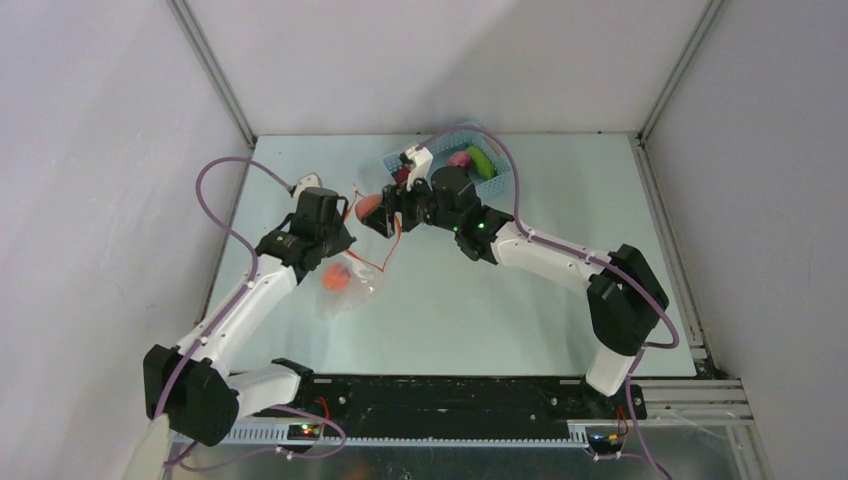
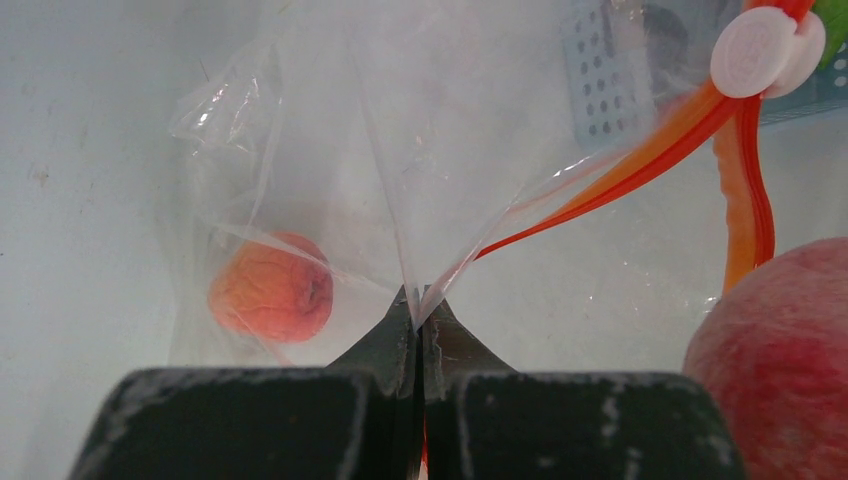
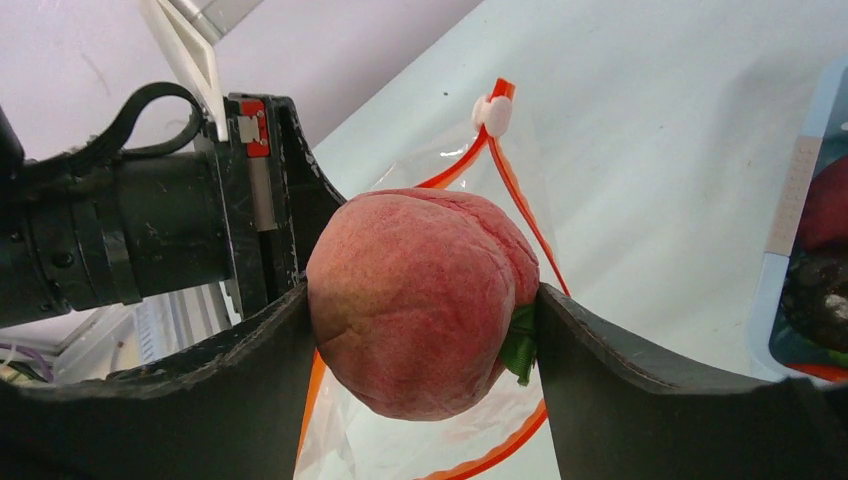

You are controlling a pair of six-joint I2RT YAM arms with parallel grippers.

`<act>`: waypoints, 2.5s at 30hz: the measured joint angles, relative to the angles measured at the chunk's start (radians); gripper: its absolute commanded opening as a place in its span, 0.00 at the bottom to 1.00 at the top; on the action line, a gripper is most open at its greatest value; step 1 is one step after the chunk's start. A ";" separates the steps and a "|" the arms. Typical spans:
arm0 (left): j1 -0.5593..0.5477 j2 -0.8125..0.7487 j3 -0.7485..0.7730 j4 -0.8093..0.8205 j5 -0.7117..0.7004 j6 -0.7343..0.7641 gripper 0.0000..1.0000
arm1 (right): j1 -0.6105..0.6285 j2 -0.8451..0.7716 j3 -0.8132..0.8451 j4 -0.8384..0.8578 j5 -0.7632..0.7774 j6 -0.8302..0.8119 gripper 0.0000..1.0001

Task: Place the food in the zip-top bag and seal the zipper
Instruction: Place the fake fruit in the zipper food storage bag, then pick up the fake fruit from the bin.

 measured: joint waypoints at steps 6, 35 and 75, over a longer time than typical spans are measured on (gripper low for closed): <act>0.000 -0.009 0.000 0.001 0.005 0.000 0.00 | 0.010 0.000 -0.001 -0.021 0.023 -0.017 0.97; 0.021 -0.011 0.000 0.001 0.024 0.000 0.00 | -0.253 0.125 0.224 -0.190 0.217 0.206 1.00; 0.055 0.021 0.000 0.019 0.030 0.001 0.00 | -0.364 0.854 0.939 -0.532 0.574 0.587 0.90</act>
